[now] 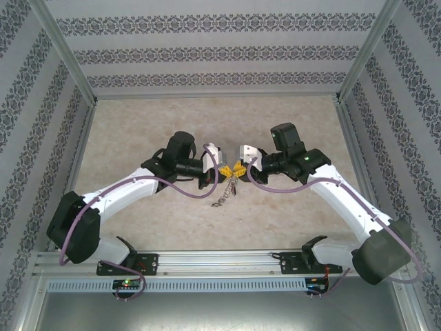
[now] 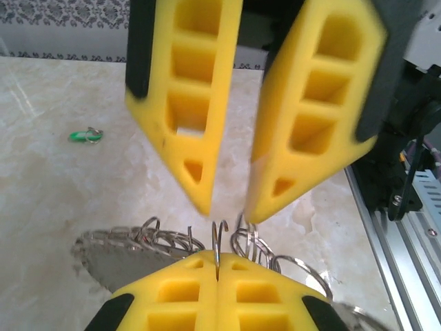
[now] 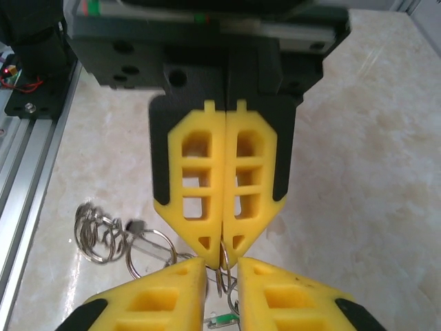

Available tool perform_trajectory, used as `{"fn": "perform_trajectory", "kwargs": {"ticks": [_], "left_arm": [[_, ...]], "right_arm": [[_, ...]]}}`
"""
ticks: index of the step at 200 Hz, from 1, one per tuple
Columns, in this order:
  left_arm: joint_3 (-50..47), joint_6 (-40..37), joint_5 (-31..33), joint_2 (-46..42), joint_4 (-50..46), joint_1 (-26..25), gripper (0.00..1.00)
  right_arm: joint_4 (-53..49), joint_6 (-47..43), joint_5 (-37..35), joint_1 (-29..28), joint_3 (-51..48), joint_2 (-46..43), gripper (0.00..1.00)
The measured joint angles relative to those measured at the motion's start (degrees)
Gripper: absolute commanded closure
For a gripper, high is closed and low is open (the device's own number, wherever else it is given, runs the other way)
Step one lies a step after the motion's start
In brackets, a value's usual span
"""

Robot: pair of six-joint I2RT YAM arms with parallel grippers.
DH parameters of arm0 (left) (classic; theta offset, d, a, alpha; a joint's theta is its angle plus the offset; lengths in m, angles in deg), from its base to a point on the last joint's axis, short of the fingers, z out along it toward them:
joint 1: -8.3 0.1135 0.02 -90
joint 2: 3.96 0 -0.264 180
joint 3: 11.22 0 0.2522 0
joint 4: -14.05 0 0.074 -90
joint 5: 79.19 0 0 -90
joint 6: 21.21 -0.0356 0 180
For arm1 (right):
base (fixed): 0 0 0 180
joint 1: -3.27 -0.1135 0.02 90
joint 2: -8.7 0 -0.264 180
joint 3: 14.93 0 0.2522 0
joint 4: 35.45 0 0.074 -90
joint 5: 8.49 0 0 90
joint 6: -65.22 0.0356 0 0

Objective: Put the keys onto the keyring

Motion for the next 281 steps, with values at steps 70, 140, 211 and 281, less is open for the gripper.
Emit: {"fn": "perform_trajectory", "kwargs": {"ticks": [70,140,211,281], "left_arm": [[-4.4,4.6,2.4,-0.7,9.5,0.0,1.00],[-6.4,2.7,11.6,-5.6,12.0,-0.5,1.00],[-5.9,-11.6,22.9,-12.3,6.3,-3.9,1.00],[-5.2,-14.5,21.8,-12.3,2.6,-3.9,1.00]], "right_arm": [[7.0,6.8,0.8,8.7,-5.8,-6.8,0.55],[15.2,33.9,-23.5,18.9,-9.5,-7.3,0.39],[18.2,45.5,-15.3,27.3,-9.5,4.8,0.45],[24.0,16.5,9.0,8.3,-10.5,-5.6,0.38]]}}
